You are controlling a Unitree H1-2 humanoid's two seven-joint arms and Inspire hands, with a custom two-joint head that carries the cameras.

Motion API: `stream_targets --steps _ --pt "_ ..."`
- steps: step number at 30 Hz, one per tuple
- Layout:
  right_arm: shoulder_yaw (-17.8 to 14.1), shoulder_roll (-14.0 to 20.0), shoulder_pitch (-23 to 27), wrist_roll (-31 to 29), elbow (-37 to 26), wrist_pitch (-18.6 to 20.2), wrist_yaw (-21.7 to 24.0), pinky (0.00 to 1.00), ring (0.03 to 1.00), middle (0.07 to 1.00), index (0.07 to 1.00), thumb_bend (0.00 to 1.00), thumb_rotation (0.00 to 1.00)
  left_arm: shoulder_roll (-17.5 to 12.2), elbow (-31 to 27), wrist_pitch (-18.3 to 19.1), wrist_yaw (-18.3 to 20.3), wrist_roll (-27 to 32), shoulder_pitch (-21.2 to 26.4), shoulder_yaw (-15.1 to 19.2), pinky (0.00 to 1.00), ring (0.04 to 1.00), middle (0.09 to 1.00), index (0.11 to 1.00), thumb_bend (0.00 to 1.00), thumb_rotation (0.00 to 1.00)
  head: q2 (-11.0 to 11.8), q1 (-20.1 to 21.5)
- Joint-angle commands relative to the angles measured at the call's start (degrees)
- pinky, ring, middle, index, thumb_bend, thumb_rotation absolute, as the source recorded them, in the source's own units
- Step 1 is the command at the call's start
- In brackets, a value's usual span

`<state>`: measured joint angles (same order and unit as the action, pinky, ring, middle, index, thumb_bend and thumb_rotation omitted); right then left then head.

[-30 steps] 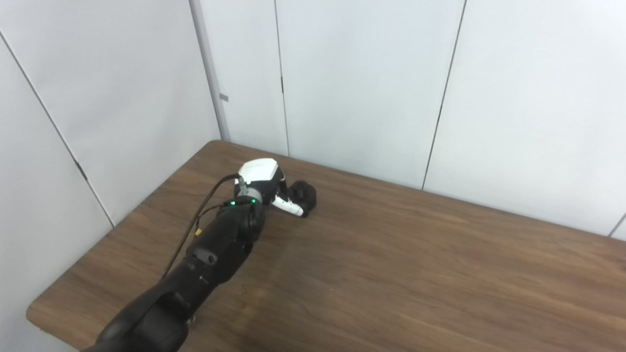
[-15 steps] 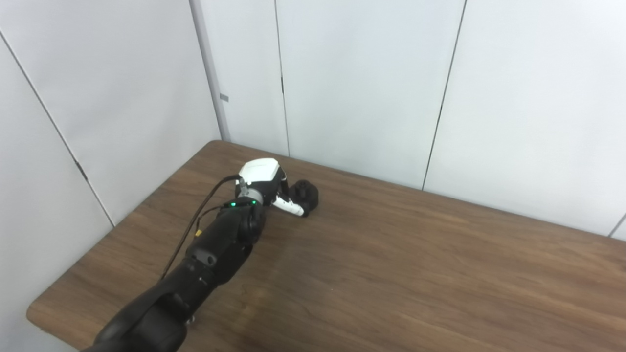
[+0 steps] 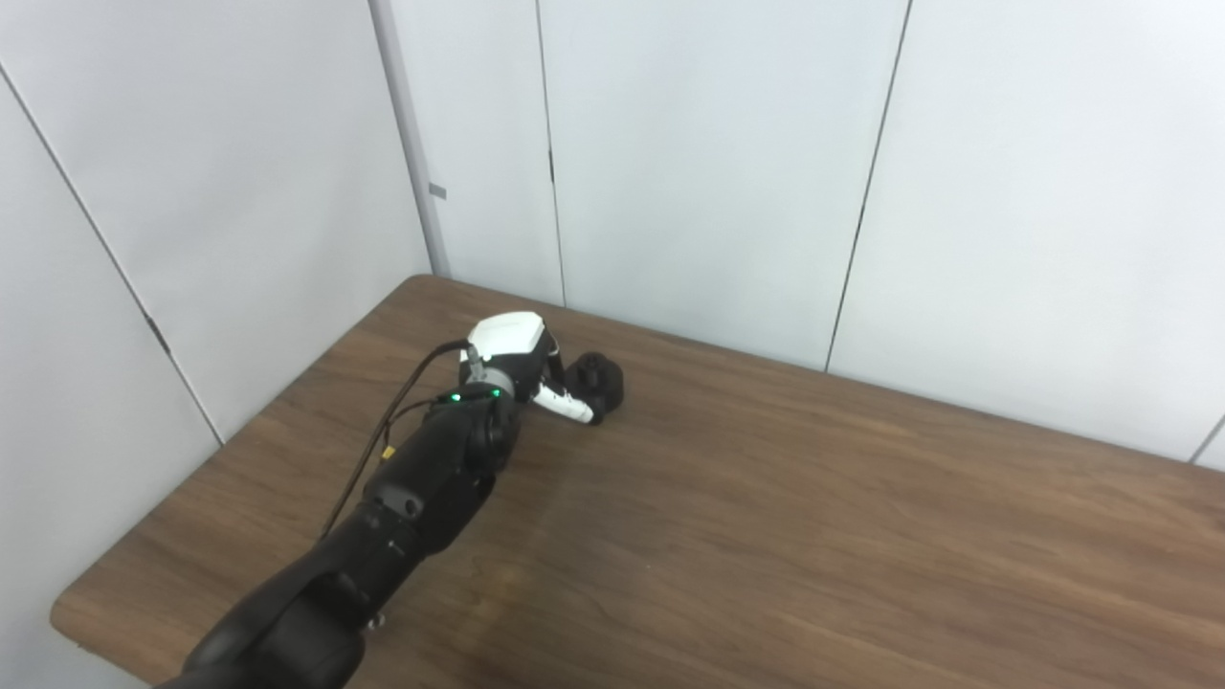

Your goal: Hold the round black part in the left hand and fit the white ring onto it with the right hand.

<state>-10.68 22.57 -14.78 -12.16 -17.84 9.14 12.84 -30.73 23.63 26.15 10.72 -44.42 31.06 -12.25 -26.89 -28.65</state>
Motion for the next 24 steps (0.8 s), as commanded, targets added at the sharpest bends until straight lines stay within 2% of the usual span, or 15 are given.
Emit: stream_targets --steps 1,7,11,13,20,24 --pt "-0.6 0.6 -0.8 0.4 -0.3 1.1 -0.4 1.00 1.000 1.000 1.000 0.76 0.45 -1.0 -0.7 0.8 0.3 -1.4 1.5 0.9 1.00 1.000 0.996 0.695 0.93 0.18 -0.1 -0.1" --pt "-0.7 0.4 -0.9 0.1 -0.5 1.4 -0.5 1.00 1.000 1.000 1.000 0.75 0.43 -0.8 -0.6 0.8 2.4 -3.3 1.8 1.5 1.00 1.000 1.000 0.707 0.95 0.21 0.0 0.0" --pt "-0.6 0.4 -0.9 0.4 -0.6 1.6 -0.6 1.00 1.000 1.000 1.000 0.78 0.46 -0.3 -0.5 0.8 3.6 -4.7 2.0 2.2 1.00 1.000 1.000 0.690 0.95 0.20 0.1 0.0" --pt "-0.6 0.4 -1.0 0.5 -0.7 1.7 -0.7 1.00 1.000 1.000 1.000 0.77 0.45 0.0 -0.5 0.8 4.2 -5.4 2.2 2.6 1.00 1.000 1.000 0.694 0.95 0.19 0.1 0.0" --pt "-0.5 0.3 -1.0 0.1 -0.5 1.2 -0.4 1.00 1.000 1.000 1.000 0.78 0.45 0.7 -0.8 0.8 4.8 -5.9 2.6 3.1 1.00 1.000 1.000 0.695 0.97 0.18 0.3 0.1" --pt "-0.4 0.2 -1.0 0.5 -0.6 1.5 -0.6 1.00 1.000 1.000 1.000 0.78 0.45 0.7 -1.5 0.7 4.9 -5.7 2.9 2.7 1.00 1.000 1.000 0.747 0.99 0.20 0.4 0.1"
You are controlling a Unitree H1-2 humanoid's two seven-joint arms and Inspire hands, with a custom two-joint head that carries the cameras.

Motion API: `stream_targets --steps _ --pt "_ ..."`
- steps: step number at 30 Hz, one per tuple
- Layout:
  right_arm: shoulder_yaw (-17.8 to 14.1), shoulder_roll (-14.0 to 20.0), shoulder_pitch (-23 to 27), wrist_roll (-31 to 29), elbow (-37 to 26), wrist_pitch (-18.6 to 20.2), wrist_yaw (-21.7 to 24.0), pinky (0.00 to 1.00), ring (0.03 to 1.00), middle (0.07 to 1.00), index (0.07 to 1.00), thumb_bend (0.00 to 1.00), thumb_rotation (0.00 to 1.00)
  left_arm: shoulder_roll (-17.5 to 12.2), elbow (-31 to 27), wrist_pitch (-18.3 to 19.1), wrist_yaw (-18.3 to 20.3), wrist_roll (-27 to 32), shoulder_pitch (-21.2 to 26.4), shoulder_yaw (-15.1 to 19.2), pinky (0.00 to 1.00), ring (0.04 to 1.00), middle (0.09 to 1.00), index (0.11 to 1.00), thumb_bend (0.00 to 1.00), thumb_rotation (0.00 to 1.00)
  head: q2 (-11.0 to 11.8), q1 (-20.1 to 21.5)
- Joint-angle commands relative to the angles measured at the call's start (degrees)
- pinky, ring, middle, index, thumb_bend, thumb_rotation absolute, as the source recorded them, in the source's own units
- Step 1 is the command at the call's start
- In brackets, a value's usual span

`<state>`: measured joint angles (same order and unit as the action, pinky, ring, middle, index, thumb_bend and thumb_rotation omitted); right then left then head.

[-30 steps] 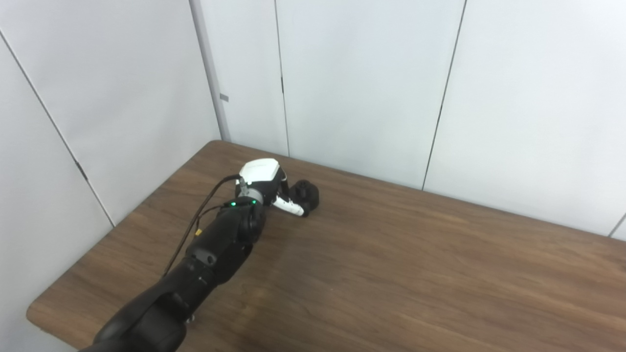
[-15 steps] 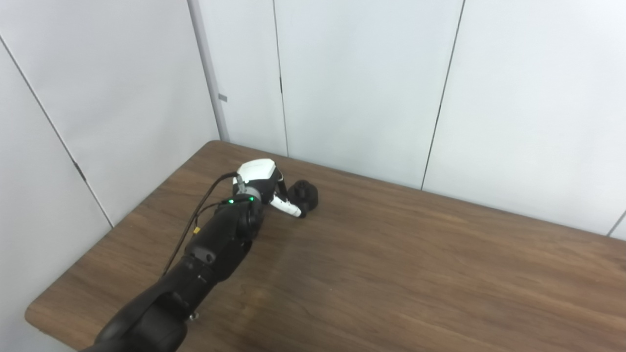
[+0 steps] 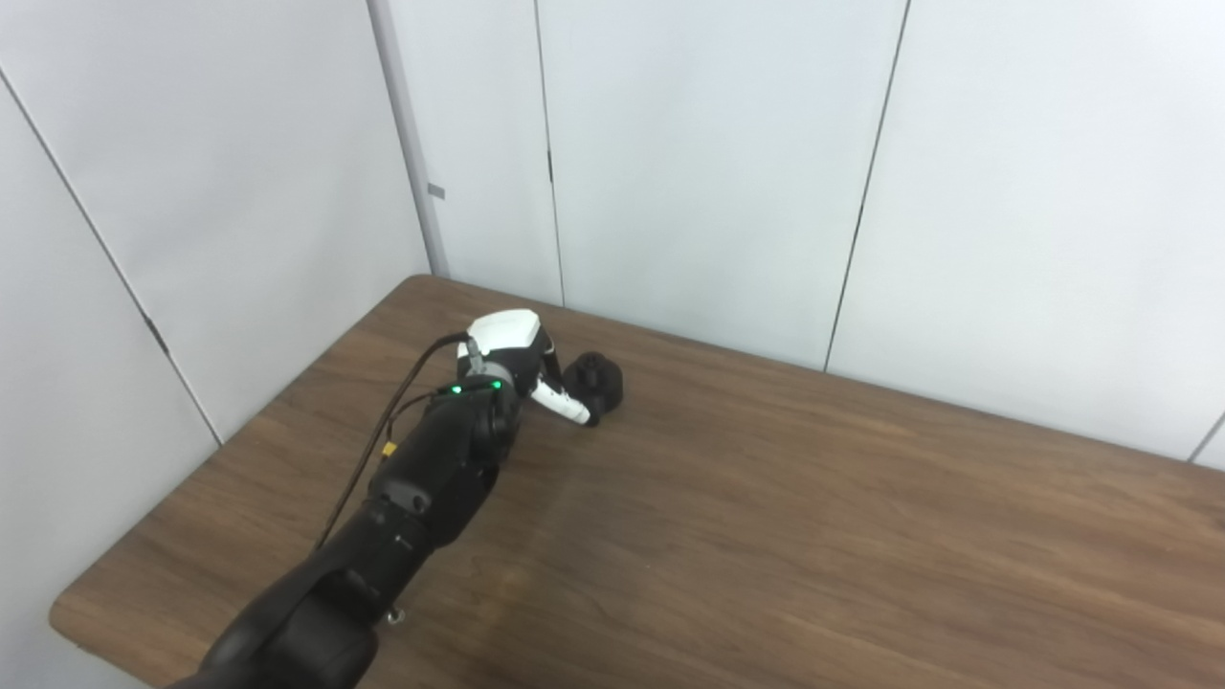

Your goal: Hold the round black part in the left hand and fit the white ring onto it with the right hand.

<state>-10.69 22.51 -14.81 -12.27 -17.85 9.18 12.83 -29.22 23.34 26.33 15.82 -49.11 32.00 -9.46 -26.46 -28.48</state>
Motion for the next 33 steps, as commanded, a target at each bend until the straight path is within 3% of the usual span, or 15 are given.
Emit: stream_targets --steps 1,9,18,33 --pt "-0.3 0.3 -0.9 0.7 -0.5 1.3 -0.6 1.00 1.000 1.000 1.000 0.78 0.45 -0.7 -1.6 0.6 -0.1 -0.8 1.9 0.1 1.00 1.000 1.000 0.768 1.00 0.21 0.0 -0.1" --pt "-0.2 0.4 -0.9 0.2 -0.3 0.9 0.0 1.00 1.000 1.000 1.000 0.80 0.45 -0.8 -2.4 0.6 -0.5 -0.9 2.1 -0.1 1.00 1.000 1.000 0.903 1.00 0.26 0.1 -0.1" --pt "-0.1 0.3 -1.0 0.0 -0.7 1.2 -0.1 1.00 1.000 1.000 1.000 0.79 0.44 -0.6 -2.0 0.5 -0.3 -0.9 2.3 -0.3 1.00 1.000 1.000 0.992 1.00 0.28 0.0 0.0" --pt "-0.2 -0.1 -2.2 0.2 -2.9 2.0 -0.4 1.00 1.000 1.000 1.000 0.77 0.44 0.2 0.0 0.3 0.1 2.9 3.0 -1.8 1.00 1.000 1.000 0.936 1.00 0.24 -1.0 0.8"
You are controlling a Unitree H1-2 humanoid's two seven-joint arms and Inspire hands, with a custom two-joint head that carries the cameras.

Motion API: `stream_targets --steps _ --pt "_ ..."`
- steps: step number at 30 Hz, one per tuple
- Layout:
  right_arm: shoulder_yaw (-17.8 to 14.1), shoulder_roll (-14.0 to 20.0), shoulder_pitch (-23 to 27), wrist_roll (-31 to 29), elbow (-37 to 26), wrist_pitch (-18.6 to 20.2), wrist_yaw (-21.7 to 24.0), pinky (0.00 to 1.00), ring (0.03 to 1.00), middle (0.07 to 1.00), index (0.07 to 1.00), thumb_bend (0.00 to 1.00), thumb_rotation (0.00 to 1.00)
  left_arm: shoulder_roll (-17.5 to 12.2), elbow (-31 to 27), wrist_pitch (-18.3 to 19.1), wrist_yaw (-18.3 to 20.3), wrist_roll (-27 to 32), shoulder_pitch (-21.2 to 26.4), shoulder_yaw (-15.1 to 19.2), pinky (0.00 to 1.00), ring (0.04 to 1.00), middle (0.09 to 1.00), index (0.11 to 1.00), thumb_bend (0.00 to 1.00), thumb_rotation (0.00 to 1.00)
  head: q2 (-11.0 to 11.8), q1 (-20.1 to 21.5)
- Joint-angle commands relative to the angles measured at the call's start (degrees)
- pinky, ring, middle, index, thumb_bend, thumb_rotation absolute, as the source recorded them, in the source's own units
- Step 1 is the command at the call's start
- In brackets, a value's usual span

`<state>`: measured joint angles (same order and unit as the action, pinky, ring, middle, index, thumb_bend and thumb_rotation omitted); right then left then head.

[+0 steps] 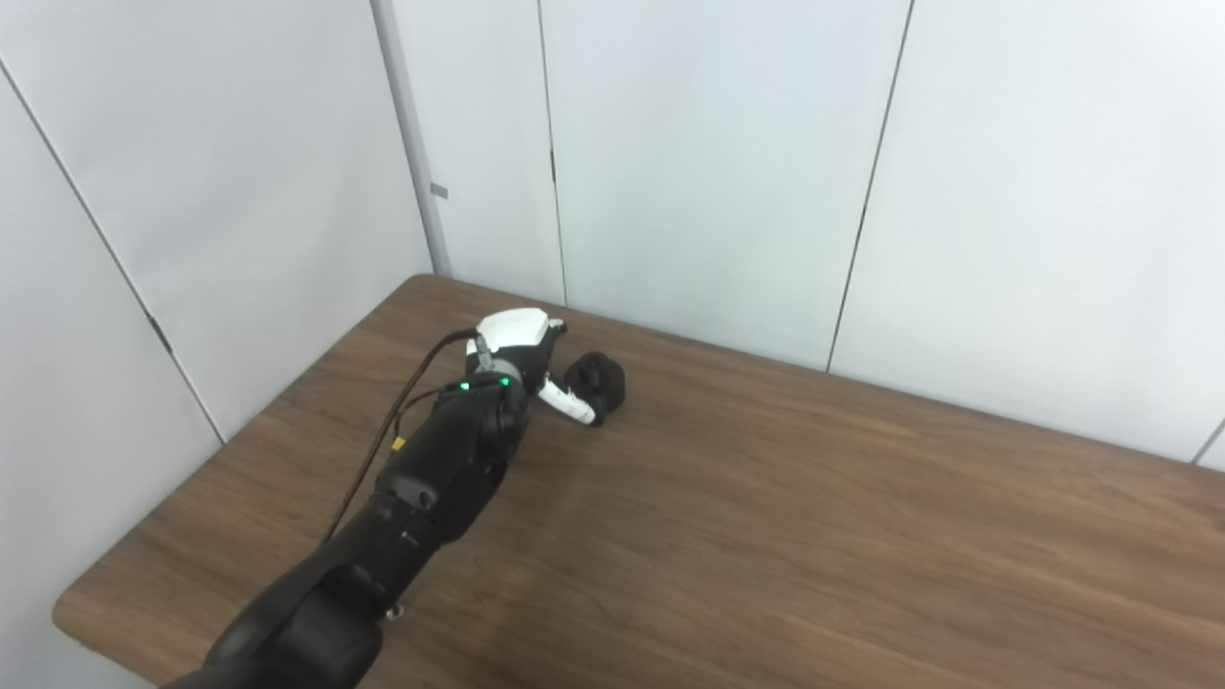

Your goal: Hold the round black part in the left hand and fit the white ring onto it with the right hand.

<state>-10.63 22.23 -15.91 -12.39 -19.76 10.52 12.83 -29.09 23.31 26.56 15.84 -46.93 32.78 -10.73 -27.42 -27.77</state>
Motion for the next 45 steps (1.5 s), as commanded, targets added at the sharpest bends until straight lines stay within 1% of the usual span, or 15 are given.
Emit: stream_targets --steps 1,6,13,16,20,27,32,35,36,38,40,41,42,43,45 --pt "-0.2 0.1 -1.3 0.4 -1.2 0.6 -0.4 1.00 1.000 1.000 1.000 0.77 0.44 0.1 0.3 0.0 0.2 1.3 2.4 -0.7 1.00 1.000 1.000 0.936 1.00 0.24 -0.1 0.1" --pt "-0.4 -0.2 -1.7 0.0 -1.6 0.4 -0.2 1.00 1.000 1.000 1.000 0.74 0.44 0.3 2.2 -0.7 0.1 4.2 3.2 -1.1 1.00 1.000 1.000 0.878 1.00 0.21 -0.5 0.4" --pt "-0.5 -0.4 -1.8 -0.4 -1.7 0.5 0.0 1.00 1.000 1.000 1.000 0.78 0.45 0.6 4.3 -2.2 0.0 6.4 3.6 -3.5 1.00 1.000 1.000 0.872 1.00 0.20 -0.6 0.7" --pt "-0.4 -0.5 -1.9 -0.1 -1.9 0.7 -0.2 1.00 1.000 1.000 1.000 0.78 0.45 1.0 4.8 -2.4 -0.1 6.9 3.9 -4.5 1.00 1.000 1.000 0.868 1.00 0.19 -0.7 0.9" --pt "-0.4 -0.7 -2.1 -0.2 -2.2 1.0 -0.3 1.00 1.000 1.000 1.000 0.81 0.46 1.2 4.8 -2.4 -0.2 7.4 4.0 -5.7 1.00 1.000 1.000 0.858 1.00 0.19 -0.9 1.2" --pt "-0.3 -0.7 -2.0 0.5 -2.5 1.2 -0.5 1.00 1.000 1.000 1.000 0.82 0.49 0.4 4.8 -4.3 0.6 7.5 4.0 -8.8 1.00 1.000 1.000 0.851 1.00 0.19 -1.0 1.4" --pt "-0.4 -0.7 -1.9 0.8 -3.0 2.1 -0.6 1.00 1.000 1.000 1.000 0.82 0.50 -0.3 4.6 -4.4 1.1 7.0 3.7 -10.6 1.00 1.000 1.000 0.844 1.00 0.19 -1.1 1.3" --pt "-0.4 -0.7 -1.8 0.9 -2.8 1.8 -0.5 1.00 1.000 1.000 1.000 0.81 0.50 -0.9 4.4 -4.1 1.4 6.6 3.6 -11.5 1.00 1.000 1.000 0.799 1.00 0.18 -1.0 1.3" --pt "-0.4 -0.6 -1.8 0.7 -2.6 1.6 -0.4 1.00 1.000 1.000 1.000 0.81 0.50 -1.2 4.5 -3.6 1.8 5.8 3.8 -12.2 1.00 1.000 1.000 0.747 0.99 0.18 -1.0 1.3" --pt "-0.4 -0.6 -1.7 0.5 -2.4 1.5 -0.3 1.00 1.000 1.000 1.000 0.82 0.50 -1.8 4.5 -2.2 2.3 3.8 4.2 -13.9 1.00 1.000 1.000 0.659 0.96 0.17 -1.0 1.3" --pt "-0.4 -0.5 -1.6 0.5 -2.3 1.4 -0.2 1.00 1.000 1.000 1.000 0.82 0.51 -2.1 4.7 -0.9 2.2 2.6 4.4 -14.7 1.00 1.000 0.999 0.595 0.92 0.14 -1.0 1.2" --pt "-0.4 -0.5 -1.6 0.5 -2.2 1.4 -0.2 1.00 1.000 1.000 1.000 0.83 0.51 -2.2 4.8 -0.5 2.4 2.3 4.6 -14.9 1.00 1.000 0.992 0.543 0.73 0.10 -1.0 1.2" --pt "-0.5 -0.5 -1.5 0.4 -2.1 1.4 -0.2 1.00 1.000 1.000 1.000 0.83 0.51 -2.2 4.8 -0.1 2.9 1.8 4.7 -15.0 1.00 1.000 0.984 0.510 0.61 0.08 -1.0 1.2" --pt "-0.5 -0.5 -1.5 0.3 -2.1 1.5 -0.2 1.00 1.000 1.000 1.000 0.83 0.51 -2.3 4.8 0.2 3.6 1.2 4.8 -15.0 1.00 1.000 0.981 0.499 0.57 0.07 -1.0 1.2" --pt "-0.5 -0.5 -1.5 0.3 -2.0 1.5 -0.2 1.00 1.000 1.000 1.000 0.83 0.51 -2.3 5.1 0.3 4.7 0.1 4.9 -14.5 1.00 1.000 0.991 0.491 0.53 0.07 -0.8 1.2"
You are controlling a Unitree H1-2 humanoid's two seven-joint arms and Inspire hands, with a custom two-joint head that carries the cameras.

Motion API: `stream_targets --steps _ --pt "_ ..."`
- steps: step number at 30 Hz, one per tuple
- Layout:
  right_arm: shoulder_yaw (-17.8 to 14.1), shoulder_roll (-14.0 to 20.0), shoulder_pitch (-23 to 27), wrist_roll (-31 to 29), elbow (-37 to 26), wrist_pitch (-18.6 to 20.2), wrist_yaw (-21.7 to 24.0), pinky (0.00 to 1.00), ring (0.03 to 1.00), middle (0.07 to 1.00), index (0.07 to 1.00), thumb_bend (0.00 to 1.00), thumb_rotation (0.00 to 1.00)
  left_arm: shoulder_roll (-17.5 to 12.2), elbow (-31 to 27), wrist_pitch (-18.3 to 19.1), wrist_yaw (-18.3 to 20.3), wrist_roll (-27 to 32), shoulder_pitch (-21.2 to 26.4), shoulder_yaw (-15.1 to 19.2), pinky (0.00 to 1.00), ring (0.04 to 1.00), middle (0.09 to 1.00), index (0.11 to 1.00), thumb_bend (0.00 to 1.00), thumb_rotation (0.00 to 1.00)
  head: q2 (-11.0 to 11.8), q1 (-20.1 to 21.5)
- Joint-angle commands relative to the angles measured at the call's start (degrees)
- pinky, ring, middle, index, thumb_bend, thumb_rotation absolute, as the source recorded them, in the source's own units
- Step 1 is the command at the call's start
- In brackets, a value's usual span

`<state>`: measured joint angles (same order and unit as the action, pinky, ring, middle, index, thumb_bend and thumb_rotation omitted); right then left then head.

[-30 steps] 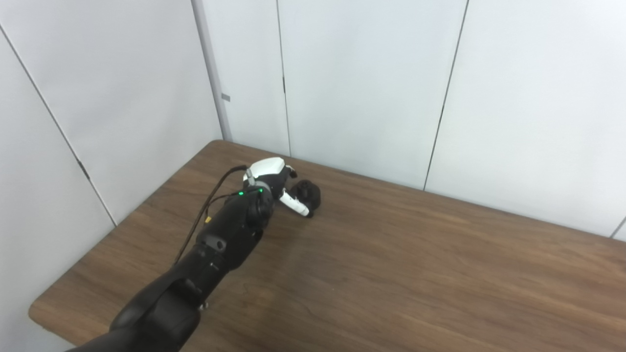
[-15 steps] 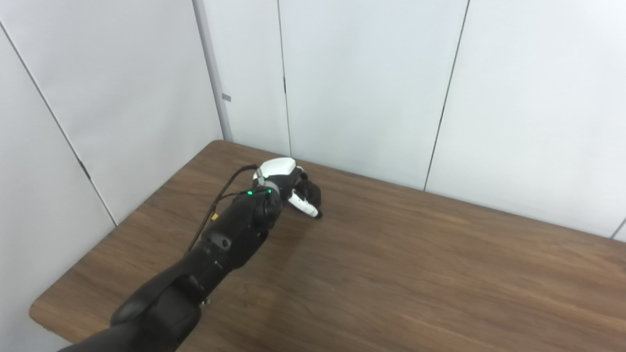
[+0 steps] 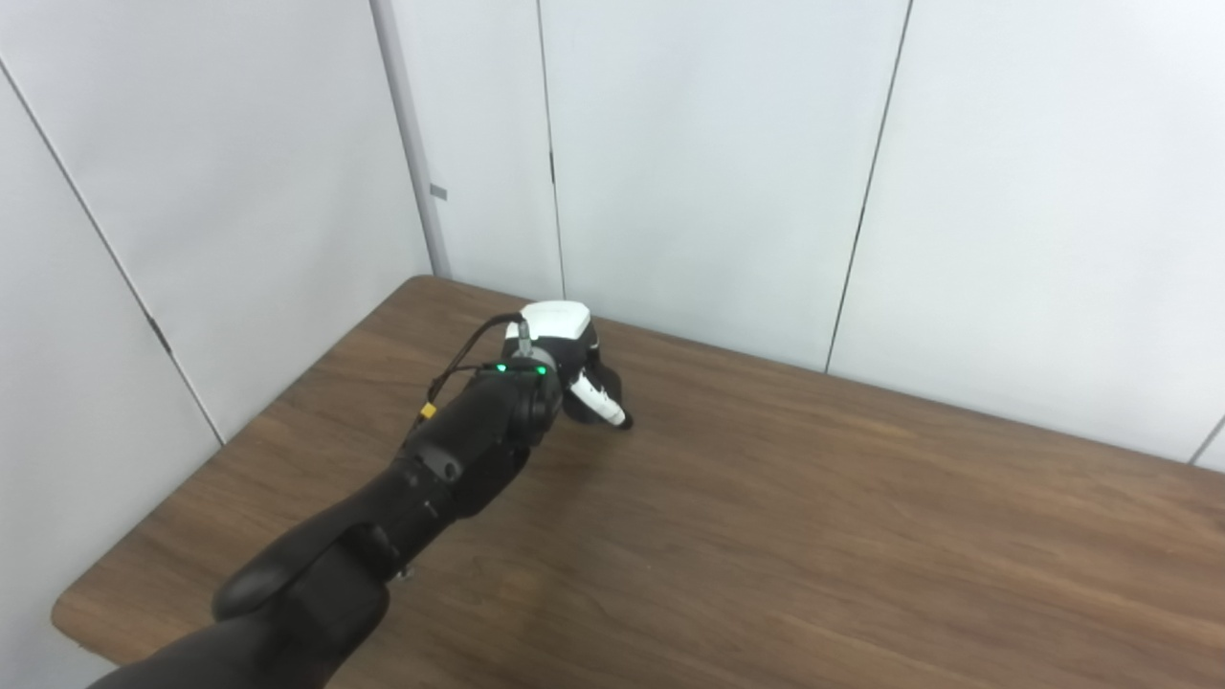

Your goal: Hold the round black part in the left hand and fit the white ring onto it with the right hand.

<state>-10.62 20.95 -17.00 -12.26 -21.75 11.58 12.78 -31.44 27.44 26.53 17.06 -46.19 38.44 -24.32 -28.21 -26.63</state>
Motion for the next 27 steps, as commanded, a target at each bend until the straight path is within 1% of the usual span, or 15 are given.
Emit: stream_targets --steps 1,6,12,15,17,18,19,20,21,23,24,27 --pt "-0.5 0.8 -0.4 0.1 -0.1 0.6 -0.2 1.00 1.000 1.000 1.000 0.83 0.51 0.0 0.9 0.4 3.9 -1.1 -0.9 -0.6 1.00 1.000 0.995 0.490 0.53 0.07 0.0 0.0" --pt "-0.4 0.9 -0.4 0.7 -0.2 0.9 -0.4 1.00 1.000 1.000 1.000 0.86 0.53 -0.3 -0.2 0.4 5.3 -3.0 -1.4 0.6 1.00 1.000 1.000 0.493 0.52 0.07 0.0 0.0" --pt "-0.5 0.8 -0.5 0.2 -0.1 0.4 -0.1 1.00 1.000 1.000 1.000 0.85 0.52 -0.4 -0.4 0.4 5.2 -3.4 -1.7 1.2 1.00 1.000 1.000 0.494 0.52 0.07 0.0 0.0" --pt "-0.4 0.8 -0.4 0.3 -0.1 0.7 -0.2 1.00 1.000 1.000 1.000 0.87 0.53 -0.3 -0.6 0.3 5.4 -3.5 -1.8 1.4 1.00 1.000 1.000 0.494 0.52 0.07 0.1 0.0" --pt "-0.5 0.9 -0.4 0.1 0.0 0.5 -0.1 1.00 1.000 1.000 1.000 0.86 0.53 -0.4 -1.0 0.3 5.7 -3.6 -1.9 1.5 1.00 1.000 1.000 0.495 0.52 0.07 0.0 0.0" --pt "-0.4 0.9 -0.4 0.1 -0.1 0.6 0.0 1.00 1.000 1.000 1.000 0.86 0.53 -0.4 -1.2 0.3 6.0 -3.7 -2.0 1.6 1.00 1.000 1.000 0.575 0.76 0.13 0.0 0.0" --pt "-0.4 0.9 -0.4 0.2 -0.2 0.6 -0.1 1.00 1.000 1.000 1.000 0.86 0.53 -0.3 -1.5 0.4 6.3 -3.9 -2.1 1.6 1.00 1.000 1.000 0.608 0.85 0.15 0.0 0.0" --pt "-0.4 0.9 -0.5 0.2 -0.3 0.7 -0.1 1.00 1.000 1.000 1.000 0.86 0.53 -0.3 -1.6 0.4 6.6 -4.1 -2.1 1.7 1.00 1.000 1.000 0.645 0.90 0.17 0.0 0.0" --pt "-0.4 0.9 -0.5 0.2 -0.3 0.8 -0.1 1.00 1.000 1.000 1.000 0.86 0.54 -0.1 -1.7 0.4 7.0 -4.3 -2.1 2.0 1.00 1.000 1.000 0.683 0.94 0.19 0.0 0.0" --pt "-0.5 0.9 -0.4 0.2 -0.4 1.0 -0.2 1.00 1.000 1.000 1.000 0.87 0.54 0.2 -2.1 0.4 7.7 -4.3 -2.2 2.9 1.00 1.000 1.000 0.760 0.98 0.21 -0.1 0.0" --pt "-0.5 0.9 -0.4 0.1 -0.4 1.0 -0.1 1.00 1.000 1.000 1.000 0.87 0.54 0.4 -2.2 0.4 7.9 -4.1 -2.2 3.3 1.00 1.000 1.000 0.801 0.99 0.23 -0.1 0.0" --pt "-0.6 0.9 -0.4 -0.1 -0.4 1.3 -0.1 1.00 1.000 1.000 1.000 0.88 0.54 0.6 -2.4 0.4 8.0 -4.1 -2.3 4.0 1.00 1.000 1.000 0.884 1.00 0.27 -0.1 0.0"
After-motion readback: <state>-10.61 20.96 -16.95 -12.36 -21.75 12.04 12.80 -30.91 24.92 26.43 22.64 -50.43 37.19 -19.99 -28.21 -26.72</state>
